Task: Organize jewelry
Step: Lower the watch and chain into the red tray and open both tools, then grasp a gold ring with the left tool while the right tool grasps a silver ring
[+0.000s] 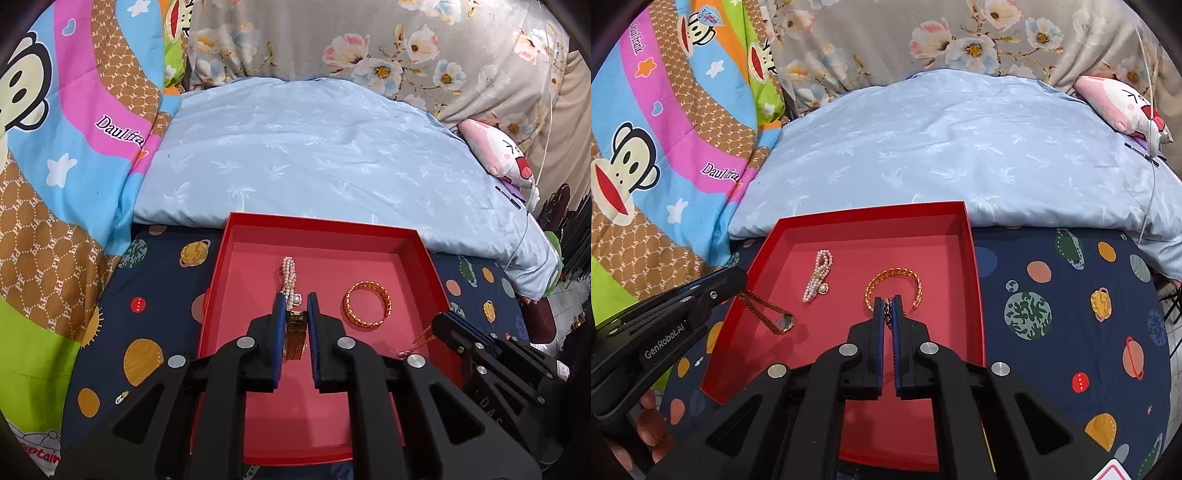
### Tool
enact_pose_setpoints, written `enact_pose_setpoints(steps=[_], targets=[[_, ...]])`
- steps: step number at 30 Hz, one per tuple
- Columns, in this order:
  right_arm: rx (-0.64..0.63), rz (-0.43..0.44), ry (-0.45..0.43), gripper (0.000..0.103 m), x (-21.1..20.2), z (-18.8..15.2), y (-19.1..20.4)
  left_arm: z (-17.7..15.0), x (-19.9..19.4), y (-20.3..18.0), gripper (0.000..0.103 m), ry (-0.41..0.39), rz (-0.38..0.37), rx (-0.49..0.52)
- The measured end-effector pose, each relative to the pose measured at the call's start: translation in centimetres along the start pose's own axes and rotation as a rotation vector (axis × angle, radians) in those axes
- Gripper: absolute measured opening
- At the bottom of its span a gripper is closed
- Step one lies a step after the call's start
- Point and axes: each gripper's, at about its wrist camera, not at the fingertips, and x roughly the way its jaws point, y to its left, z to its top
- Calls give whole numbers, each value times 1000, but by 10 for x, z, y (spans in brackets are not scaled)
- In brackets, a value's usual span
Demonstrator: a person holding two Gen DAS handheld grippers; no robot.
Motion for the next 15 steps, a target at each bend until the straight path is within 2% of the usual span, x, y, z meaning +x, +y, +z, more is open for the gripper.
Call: enact_pose_setpoints(steps=[3, 5, 6, 7, 15], targets=[[-5, -22, -29, 16, -6, -2, 2, -3, -1, 0, 13, -14, 37, 4], [5, -24, -43, 32, -11, -3, 1, -4, -4, 1, 26, -23, 52, 3], [7, -23, -46, 32, -12, -3, 1, -4, -5, 2, 36, -25, 59, -4], [9, -21, -50, 32, -14, -3, 1, -4, -7, 4, 39, -30, 60, -14], [35, 7, -68, 32, -34, -11, 3, -8, -22, 9, 39, -43, 64, -31]])
